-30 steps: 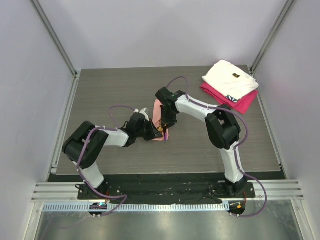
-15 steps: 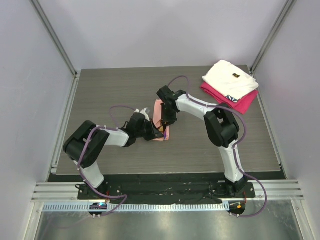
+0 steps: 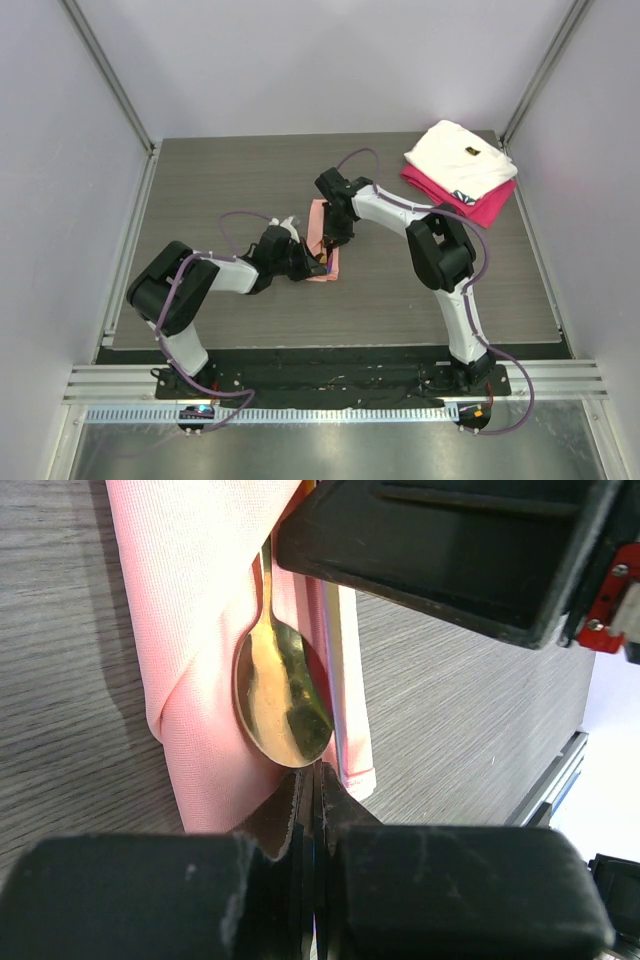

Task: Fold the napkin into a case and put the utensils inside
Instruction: Insert the knife into the folded napkin.

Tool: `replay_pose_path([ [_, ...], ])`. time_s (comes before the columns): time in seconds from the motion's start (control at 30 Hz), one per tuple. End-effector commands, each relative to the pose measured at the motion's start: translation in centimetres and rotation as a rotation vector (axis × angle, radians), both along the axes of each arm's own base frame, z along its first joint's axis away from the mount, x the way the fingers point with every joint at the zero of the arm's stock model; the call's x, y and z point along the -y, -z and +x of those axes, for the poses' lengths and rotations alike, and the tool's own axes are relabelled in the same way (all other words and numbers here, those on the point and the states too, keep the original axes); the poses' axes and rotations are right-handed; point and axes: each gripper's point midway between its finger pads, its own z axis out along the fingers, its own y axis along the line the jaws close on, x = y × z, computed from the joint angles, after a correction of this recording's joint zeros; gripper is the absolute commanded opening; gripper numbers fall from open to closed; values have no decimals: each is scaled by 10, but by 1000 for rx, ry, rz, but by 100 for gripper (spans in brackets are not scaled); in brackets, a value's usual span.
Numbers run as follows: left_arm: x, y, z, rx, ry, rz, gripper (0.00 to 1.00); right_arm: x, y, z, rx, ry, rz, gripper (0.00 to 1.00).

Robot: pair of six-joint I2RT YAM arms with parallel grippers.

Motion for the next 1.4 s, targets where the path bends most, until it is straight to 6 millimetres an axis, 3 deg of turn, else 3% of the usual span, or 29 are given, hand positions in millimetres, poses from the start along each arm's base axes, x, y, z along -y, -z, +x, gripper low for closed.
replay_pose_path([
  [0.0,-9,23,-15,-58,18,67,0,-2,-10,22,63,12,14,1],
  [0.3,-8,18,-15,-53,21,65,0,2,-9,23,70,21,5,5],
  [0.53,-8,15,-16,-42,34,59,1,2,-11,22,68,19,10,17],
  [0.93,-16,-24,-14,19,5,70,20,2,-29,20,91,5,35,43],
  [1.13,-22,-38,-15,38,6,94,20,1,-39,20,122,4,56,50],
  [1.37,-22,-54,-13,62,3,87,19,-2,-52,12,118,-24,96,51],
])
